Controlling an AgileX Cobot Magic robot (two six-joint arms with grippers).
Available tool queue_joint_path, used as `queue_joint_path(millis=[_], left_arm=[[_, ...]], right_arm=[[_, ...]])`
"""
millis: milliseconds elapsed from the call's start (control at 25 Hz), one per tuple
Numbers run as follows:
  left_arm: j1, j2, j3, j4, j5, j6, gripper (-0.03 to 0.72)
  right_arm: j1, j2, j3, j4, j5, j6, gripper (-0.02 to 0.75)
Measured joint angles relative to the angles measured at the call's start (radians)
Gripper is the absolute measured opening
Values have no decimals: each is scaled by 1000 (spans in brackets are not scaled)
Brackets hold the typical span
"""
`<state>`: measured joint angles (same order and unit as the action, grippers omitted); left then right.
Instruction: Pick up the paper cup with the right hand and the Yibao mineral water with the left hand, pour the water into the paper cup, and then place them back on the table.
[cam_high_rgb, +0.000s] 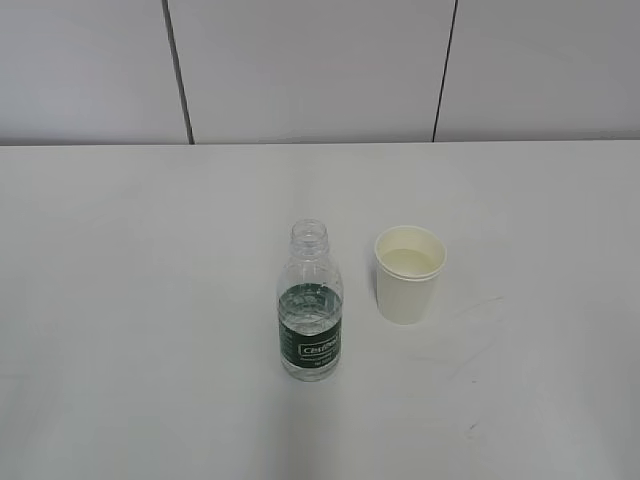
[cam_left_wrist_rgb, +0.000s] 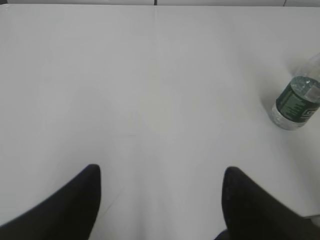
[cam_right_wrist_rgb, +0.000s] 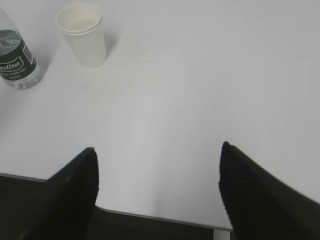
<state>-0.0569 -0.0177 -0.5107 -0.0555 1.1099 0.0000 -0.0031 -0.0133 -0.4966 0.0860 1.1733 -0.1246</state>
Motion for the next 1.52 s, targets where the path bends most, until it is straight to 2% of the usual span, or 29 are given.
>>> queue_joint_path(millis=[1520], left_arm=[[0,-1,0,-4,0,0,469]], right_arm=[[0,-6,7,-4,-14,0,585]])
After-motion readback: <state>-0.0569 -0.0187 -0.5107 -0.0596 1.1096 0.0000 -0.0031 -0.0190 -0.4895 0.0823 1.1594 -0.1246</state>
